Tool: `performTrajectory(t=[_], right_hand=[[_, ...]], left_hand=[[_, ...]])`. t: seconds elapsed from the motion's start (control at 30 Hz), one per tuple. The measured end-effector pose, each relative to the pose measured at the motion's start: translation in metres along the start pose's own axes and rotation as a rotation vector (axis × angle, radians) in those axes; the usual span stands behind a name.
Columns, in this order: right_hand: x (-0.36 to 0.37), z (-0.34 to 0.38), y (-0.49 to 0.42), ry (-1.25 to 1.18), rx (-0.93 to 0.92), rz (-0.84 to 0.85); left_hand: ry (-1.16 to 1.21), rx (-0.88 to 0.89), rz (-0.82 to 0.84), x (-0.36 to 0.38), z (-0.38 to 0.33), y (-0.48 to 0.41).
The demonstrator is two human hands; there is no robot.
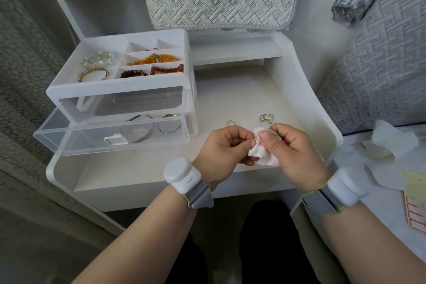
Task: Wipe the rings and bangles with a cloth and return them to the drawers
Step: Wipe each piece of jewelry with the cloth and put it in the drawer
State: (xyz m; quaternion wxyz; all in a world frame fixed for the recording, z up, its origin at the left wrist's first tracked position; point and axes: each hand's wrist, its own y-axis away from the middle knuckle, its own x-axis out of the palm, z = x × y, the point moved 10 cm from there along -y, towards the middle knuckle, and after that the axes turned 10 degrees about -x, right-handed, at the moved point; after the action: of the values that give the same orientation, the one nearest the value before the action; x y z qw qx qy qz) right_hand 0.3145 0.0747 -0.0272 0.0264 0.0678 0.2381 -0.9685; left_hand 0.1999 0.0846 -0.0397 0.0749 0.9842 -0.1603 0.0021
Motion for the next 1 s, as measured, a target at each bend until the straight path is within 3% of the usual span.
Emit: performTrajectory(t=[0.3,0.63,0.87,1.0], right_hand=[[0.016,-0.017,0.007,-0.287,0.103,0.089],[0.009,-0.019,0.004,-0.204,0.119,-0.040],[0.021,-0.021,0.009,-0.297,0.142,0.117],[0.021,-0.017,0.006,-0.259,0.125,0.119]], left_hand=[[-0.006,0.025,-0.055,-0.011,-0.009,0.003],[-0.039,-0.004,-0.025,-0.001,-0.003,0.007],[0.011,-0.011,-0.052,-0.014,-0.011,0.006],[0.035,-0.040,-0.030,-0.013,-0.008,0.006]])
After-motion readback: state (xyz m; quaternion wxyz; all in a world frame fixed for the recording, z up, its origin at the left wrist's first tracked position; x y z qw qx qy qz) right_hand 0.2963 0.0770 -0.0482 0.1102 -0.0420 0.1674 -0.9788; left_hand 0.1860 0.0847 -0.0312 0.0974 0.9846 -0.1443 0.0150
